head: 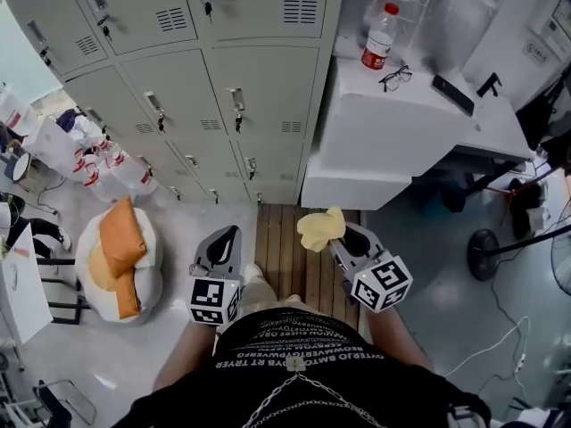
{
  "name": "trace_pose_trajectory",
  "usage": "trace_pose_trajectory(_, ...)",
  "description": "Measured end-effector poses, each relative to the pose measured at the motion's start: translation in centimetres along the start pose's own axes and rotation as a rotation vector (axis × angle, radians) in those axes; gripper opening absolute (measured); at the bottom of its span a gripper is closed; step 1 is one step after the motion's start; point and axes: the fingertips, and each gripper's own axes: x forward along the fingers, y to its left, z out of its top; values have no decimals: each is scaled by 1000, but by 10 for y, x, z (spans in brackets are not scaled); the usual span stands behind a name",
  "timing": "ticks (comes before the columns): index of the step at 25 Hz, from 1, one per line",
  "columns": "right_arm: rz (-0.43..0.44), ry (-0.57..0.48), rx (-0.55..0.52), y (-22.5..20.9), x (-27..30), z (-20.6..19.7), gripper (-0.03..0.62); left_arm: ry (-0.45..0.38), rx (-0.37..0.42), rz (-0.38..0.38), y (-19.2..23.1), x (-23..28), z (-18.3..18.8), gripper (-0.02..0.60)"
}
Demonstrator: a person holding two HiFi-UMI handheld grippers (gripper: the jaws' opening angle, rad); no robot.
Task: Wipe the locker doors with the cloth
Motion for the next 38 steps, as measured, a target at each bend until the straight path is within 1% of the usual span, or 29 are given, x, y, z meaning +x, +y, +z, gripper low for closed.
trace_pose_trajectory(4, 19, 7, 6, 7, 12, -2, 74, 15, -2, 4, 11, 7, -4, 6)
trace_pose_trajectory(12, -11, 8, 13, -16, 43, 10, 74, -25, 25, -52, 24, 53, 22, 6)
trace_pose_trajectory(19, -17, 8, 4, -30, 82, 29, 74, -18, 24, -66, 56, 88, 31, 6)
trace_pose_trajectory(24, -15, 20, 1, -39, 110, 38, 74, -21, 26, -76, 76, 110, 39, 6)
trace_pose_trajectory(31, -14, 34, 9, -47, 145, 44, 74, -11, 19, -89, 102, 136, 41, 6)
trace_pose_trajectory(38, -42, 31, 14, -52, 168, 55, 74, -10, 4, -111, 124, 155, 42, 6)
